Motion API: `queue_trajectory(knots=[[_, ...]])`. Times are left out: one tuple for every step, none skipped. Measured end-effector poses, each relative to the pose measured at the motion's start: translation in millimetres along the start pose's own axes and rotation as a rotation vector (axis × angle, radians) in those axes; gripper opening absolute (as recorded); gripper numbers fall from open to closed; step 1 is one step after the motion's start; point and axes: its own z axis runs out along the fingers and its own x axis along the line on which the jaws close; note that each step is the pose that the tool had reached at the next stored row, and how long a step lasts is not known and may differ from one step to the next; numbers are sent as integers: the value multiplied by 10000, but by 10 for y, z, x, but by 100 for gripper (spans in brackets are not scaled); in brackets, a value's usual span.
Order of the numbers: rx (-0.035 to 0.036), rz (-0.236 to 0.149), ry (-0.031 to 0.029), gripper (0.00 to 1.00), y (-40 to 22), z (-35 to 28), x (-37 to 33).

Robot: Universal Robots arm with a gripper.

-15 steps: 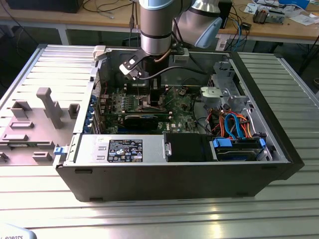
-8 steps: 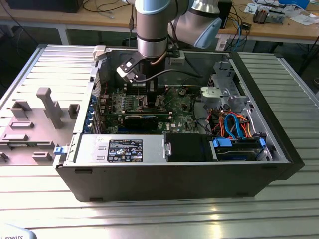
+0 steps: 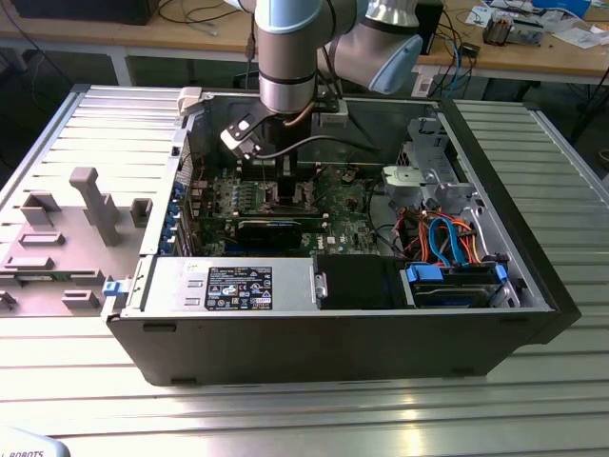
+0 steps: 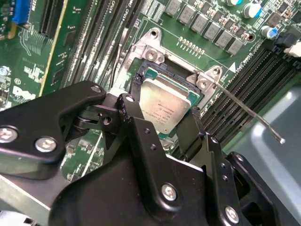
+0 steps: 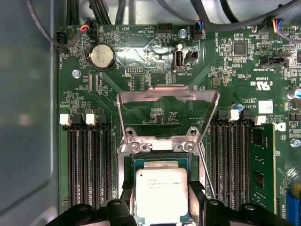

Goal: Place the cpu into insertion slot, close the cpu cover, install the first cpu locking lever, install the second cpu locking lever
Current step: 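Place the cpu into insertion slot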

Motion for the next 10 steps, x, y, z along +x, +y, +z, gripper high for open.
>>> queue_trajectory(knots=[[2,58,-1,55,-1,12,0],[3,82,-4,55,-1,17,0],[5,122,-5,55,-2,23,0],[6,164,-6,55,-2,27,0],[7,199,-7,55,-2,30,1],[10,247,-11,55,-2,33,1],[10,272,-14,55,-1,35,1],[12,290,-18,55,0,36,1],[13,300,-22,55,2,37,1],[12,304,-23,55,4,38,1]])
